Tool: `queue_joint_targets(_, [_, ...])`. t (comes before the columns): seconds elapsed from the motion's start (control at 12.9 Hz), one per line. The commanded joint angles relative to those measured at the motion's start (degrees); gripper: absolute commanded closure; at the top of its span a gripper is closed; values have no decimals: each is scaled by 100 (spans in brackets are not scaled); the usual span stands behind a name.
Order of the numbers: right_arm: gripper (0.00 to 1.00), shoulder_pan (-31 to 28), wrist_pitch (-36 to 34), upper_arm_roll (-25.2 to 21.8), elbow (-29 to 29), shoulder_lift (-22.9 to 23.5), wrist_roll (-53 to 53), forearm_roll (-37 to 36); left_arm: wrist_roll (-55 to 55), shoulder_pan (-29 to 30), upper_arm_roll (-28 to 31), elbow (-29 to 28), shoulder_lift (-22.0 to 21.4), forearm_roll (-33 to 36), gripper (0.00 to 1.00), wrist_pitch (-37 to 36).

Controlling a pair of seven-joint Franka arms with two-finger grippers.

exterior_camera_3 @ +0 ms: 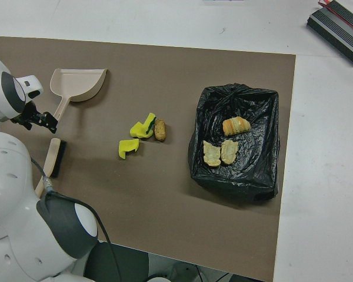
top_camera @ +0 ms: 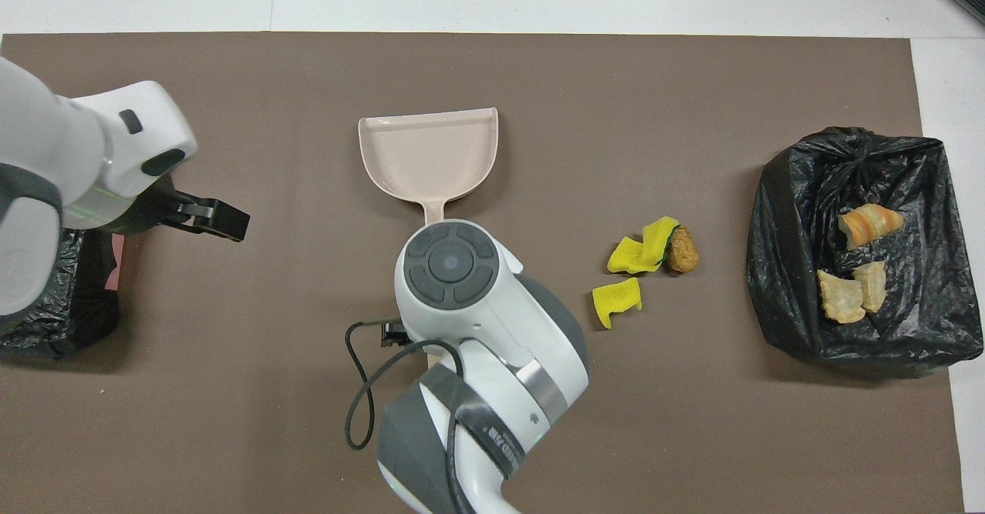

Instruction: Sweep and dump trash in bin

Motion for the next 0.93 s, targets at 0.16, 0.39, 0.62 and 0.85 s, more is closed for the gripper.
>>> queue_joint_targets(0.16, [0, 667, 1433, -17, -2370, -1123, 192, 365, -306, -744, 86, -7, 819, -113, 0, 897])
queue_joint_targets(0.39, [0, 869, 1627, -8, -2618, -1124, 350, 365, -910, -1218, 86, 28, 1329, -166, 0, 1609])
queue_joint_targets(0.62, [0, 1002, 1733, -17, -2750, -1115, 395, 365, -1807, -1658, 86, 317, 1918, -131, 0, 1944])
queue_joint_targets(0.85, [55, 1010, 1918, -17, -2724, -1027, 342, 356, -3090, -2107, 86, 477, 2332, 0, 4, 2251])
